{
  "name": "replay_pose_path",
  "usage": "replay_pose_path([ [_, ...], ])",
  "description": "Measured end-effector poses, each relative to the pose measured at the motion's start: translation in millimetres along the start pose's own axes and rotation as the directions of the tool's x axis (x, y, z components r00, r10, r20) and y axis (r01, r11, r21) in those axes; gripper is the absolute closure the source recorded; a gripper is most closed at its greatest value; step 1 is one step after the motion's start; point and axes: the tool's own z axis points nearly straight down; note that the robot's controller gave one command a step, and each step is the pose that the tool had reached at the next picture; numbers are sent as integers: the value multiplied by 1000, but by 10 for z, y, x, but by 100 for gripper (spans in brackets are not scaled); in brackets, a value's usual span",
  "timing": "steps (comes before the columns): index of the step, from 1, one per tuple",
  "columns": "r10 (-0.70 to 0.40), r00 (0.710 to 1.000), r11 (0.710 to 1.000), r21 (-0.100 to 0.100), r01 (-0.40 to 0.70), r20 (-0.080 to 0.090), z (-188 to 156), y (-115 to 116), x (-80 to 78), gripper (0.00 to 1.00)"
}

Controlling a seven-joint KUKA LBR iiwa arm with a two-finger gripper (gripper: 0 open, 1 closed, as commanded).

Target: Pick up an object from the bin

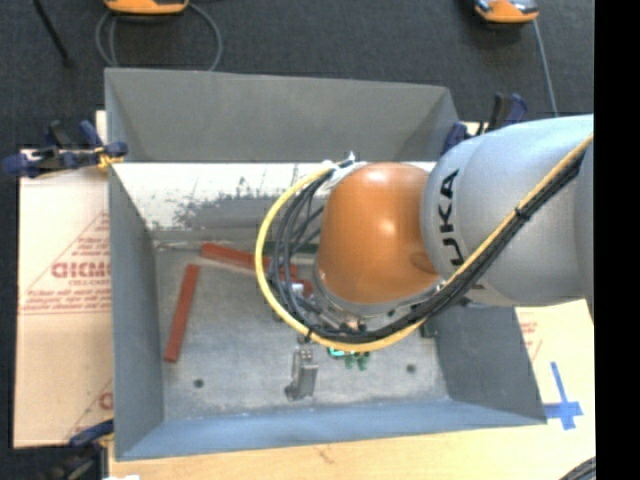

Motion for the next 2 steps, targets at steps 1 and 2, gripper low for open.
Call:
replay_pose_path([
  [1,-29,1000,1000,2,29,9,253,-309,-532,0],
  [2,-162,987,987,1,162,18,1133,-342,-1283,0],
])
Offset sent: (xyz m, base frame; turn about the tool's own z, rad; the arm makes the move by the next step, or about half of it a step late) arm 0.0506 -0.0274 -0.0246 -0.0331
